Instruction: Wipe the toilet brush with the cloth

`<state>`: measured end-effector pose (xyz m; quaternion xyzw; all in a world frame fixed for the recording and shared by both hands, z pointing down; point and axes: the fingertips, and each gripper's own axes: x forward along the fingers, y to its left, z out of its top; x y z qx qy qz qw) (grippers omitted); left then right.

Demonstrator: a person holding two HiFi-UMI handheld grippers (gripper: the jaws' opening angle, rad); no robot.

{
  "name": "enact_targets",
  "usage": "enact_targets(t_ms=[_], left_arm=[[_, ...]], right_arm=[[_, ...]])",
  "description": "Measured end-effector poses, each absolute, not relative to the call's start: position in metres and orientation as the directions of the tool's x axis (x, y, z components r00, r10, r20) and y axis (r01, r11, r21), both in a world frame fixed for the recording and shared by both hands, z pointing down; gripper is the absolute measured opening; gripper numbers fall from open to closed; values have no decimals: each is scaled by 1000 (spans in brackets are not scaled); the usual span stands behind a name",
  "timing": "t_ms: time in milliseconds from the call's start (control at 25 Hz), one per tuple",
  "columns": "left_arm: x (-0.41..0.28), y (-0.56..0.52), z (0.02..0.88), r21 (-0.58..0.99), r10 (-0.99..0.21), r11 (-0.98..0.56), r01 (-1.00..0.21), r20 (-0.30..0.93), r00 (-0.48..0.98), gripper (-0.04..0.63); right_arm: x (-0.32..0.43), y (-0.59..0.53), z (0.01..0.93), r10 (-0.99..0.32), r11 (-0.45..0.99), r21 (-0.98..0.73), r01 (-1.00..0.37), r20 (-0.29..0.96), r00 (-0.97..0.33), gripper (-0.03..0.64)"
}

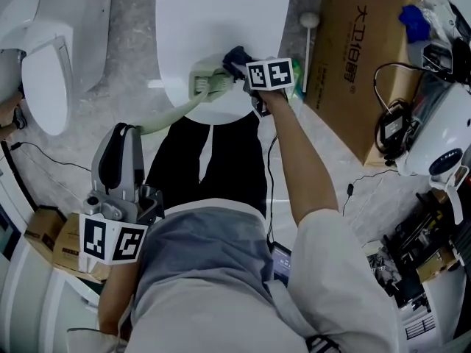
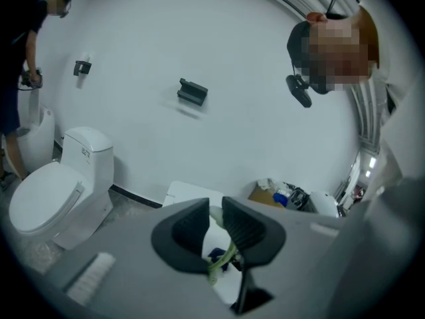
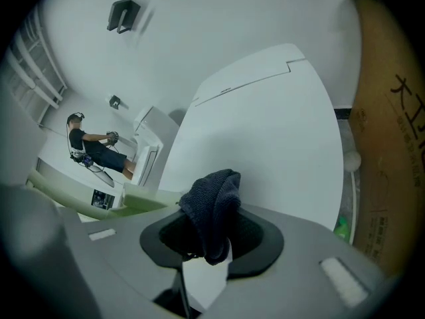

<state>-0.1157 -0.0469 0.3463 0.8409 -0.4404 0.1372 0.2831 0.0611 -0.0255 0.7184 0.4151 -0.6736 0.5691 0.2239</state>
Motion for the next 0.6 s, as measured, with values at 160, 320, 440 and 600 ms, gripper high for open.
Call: enact_targets(t_ms=[160, 320, 440, 600], left_arm=[[-115, -48, 347, 354, -661, -454, -818, 482, 576, 0], [-113, -48, 345, 350, -662, -454, -819, 483, 573, 0], [-112, -49, 345, 348, -662, -454, -820, 484, 573, 0], [-112, -50, 345, 345, -663, -455, -821, 484, 571, 0]], right_arm=[[65, -18, 720, -317, -17, -581, -814, 775, -547, 112], [69, -9, 719, -328, -40, -577, -816, 779, -535, 112], [70, -3, 719, -333, -53, -575, -816, 781, -528, 112], [71, 4, 720, -332, -57, -572, -818, 784, -525, 112]])
